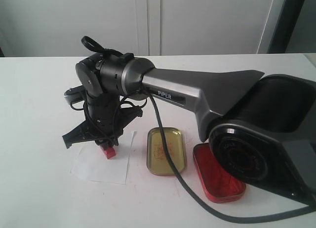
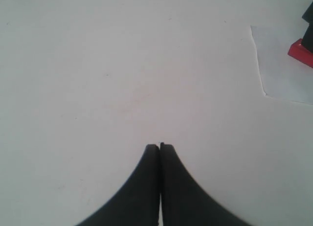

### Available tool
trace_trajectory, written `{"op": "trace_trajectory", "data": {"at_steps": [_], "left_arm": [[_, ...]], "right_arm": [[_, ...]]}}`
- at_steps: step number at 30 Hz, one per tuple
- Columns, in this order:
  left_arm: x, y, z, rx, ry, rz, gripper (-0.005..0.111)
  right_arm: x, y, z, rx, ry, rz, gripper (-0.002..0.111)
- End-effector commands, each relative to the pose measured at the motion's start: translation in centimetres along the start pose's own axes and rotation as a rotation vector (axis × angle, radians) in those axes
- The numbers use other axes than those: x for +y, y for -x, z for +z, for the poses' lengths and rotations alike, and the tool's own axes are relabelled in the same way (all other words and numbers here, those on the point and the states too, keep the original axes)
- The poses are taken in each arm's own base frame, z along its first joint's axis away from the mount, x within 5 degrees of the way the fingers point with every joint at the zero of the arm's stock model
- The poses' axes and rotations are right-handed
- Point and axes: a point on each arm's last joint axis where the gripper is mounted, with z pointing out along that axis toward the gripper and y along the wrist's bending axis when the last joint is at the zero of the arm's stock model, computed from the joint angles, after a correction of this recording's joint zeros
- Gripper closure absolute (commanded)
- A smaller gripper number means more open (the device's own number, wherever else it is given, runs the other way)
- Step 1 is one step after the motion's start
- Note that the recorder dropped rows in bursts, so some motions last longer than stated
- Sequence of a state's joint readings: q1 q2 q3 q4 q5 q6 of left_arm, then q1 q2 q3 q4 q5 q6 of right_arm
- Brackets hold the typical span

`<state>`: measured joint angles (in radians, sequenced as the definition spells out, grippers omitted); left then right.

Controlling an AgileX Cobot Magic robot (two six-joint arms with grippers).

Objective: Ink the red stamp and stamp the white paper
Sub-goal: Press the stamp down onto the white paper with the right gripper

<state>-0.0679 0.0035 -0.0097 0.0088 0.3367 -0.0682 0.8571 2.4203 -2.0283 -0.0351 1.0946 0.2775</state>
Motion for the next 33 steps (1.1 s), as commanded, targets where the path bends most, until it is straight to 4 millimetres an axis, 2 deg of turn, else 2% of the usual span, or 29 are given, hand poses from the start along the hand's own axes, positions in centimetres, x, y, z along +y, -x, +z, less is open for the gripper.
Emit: {"op": "trace_trajectory", "data": {"at_steps": [1,8,18,25,33], "left_arm": [[0.0,-0.4,0.1,0.021,0.0,-0.002,0.107],[0.0,-0.4,0.1,0.021,0.0,-0.002,0.107],[0.0,-0.4,0.1,0.021,0.0,-0.002,0.107],[0.0,-0.4,0.1,0.021,0.0,-0.002,0.107],[0.0,-0.4,0.1,0.021,0.0,-0.002,0.107]], "right_arm": [[-0.6,-2.5,5.9,0.207,-0.06,-0.014,0.108],[-0.5,-2.2,4.8,0.181,-0.056,-0.012,0.108],[-0.3,-1.2,1.8,0.094,-0.033,-0.011,0.108],[-0.3,-0.5,-1.0,0.014,-0.012,-0.009,0.108],[-0.3,-0.3,-2.8,-0.027,-0.002,-0.005,0.108]]}}
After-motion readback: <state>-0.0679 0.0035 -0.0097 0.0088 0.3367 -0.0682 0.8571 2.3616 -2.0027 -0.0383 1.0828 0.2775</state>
